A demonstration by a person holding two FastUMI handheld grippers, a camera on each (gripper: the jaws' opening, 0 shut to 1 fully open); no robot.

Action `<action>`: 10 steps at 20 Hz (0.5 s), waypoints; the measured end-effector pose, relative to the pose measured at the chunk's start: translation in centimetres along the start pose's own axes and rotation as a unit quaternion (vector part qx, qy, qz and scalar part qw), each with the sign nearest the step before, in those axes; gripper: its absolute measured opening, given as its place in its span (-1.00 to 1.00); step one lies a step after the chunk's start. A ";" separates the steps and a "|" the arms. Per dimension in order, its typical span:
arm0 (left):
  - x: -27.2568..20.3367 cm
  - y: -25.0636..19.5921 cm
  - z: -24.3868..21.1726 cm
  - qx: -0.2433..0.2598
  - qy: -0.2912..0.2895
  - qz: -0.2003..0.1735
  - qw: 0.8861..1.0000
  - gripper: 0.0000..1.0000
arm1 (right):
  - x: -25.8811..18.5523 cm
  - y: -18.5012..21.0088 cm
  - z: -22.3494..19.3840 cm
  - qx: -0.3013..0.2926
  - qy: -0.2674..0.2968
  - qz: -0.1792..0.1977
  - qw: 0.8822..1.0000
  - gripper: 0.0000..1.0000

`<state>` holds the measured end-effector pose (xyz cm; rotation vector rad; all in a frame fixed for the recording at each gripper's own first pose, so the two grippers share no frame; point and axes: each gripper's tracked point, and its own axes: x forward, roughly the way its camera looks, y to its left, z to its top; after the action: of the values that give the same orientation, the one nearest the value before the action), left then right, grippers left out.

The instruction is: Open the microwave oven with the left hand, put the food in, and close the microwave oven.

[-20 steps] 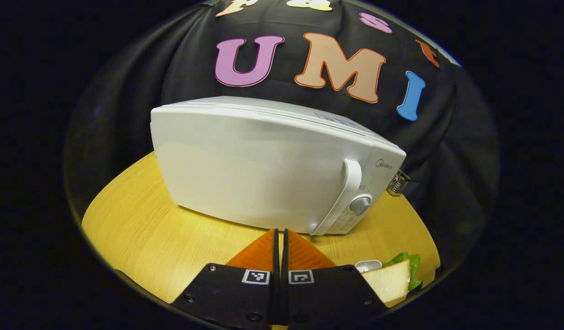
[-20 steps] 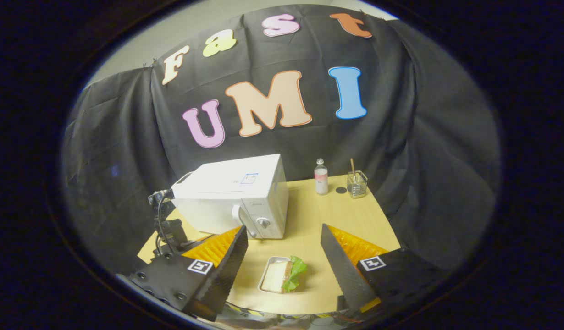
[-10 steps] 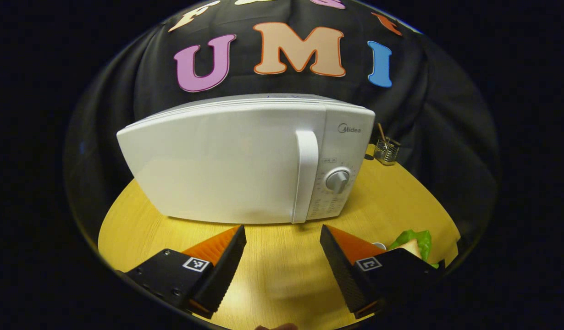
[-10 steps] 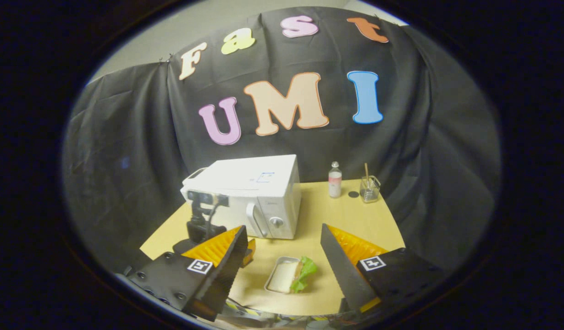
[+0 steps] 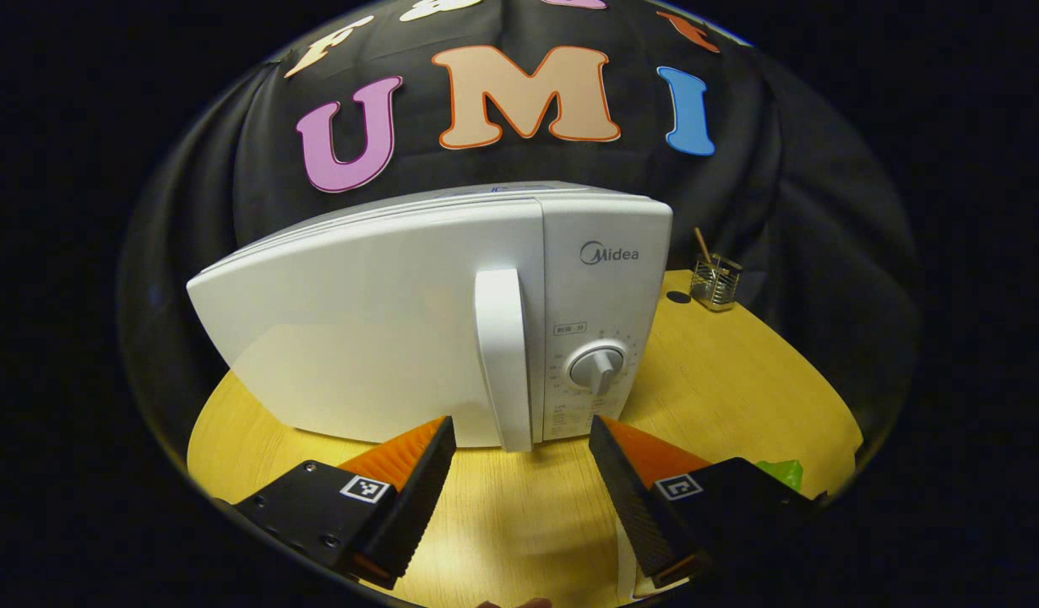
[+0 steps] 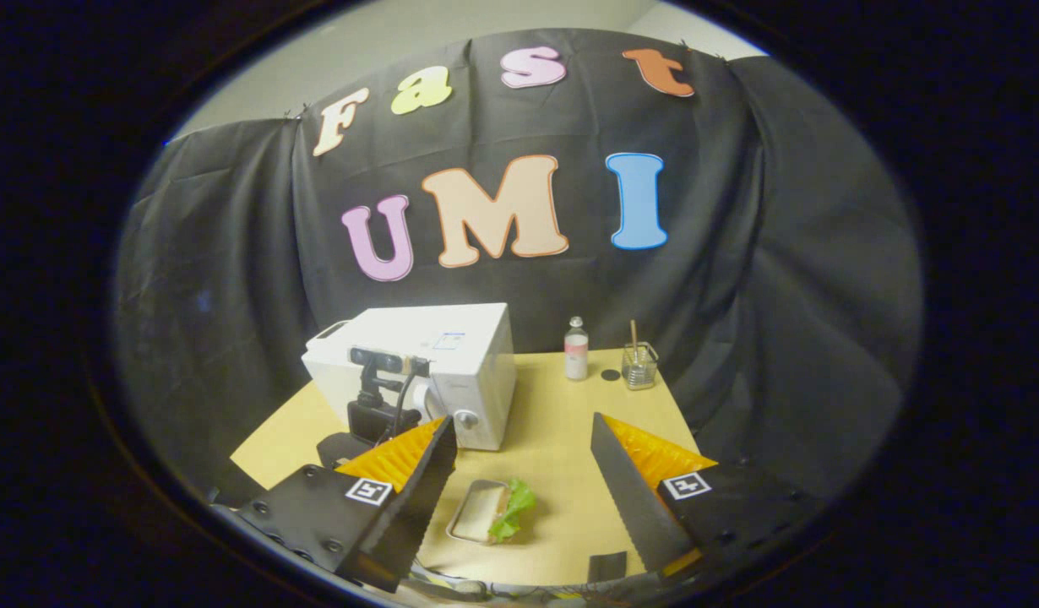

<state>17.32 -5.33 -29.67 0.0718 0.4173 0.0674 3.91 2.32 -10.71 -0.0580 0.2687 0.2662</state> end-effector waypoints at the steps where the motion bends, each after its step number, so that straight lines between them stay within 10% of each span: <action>1: 0.7 0.3 0.3 0.006 -0.002 0.004 1.000 0.93 | 0.0 -0.5 -0.3 -0.001 0.004 -0.006 1.000 0.99; 10: 2.4 0.8 1.9 -0.009 -0.011 -0.010 1.000 0.24 | 1.4 0.2 -2.1 0.004 0.038 -0.010 0.999 0.99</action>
<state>20.29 -4.45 -28.81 0.0516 0.3955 0.0506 4.58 2.71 -13.06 -0.0626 0.3455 0.2428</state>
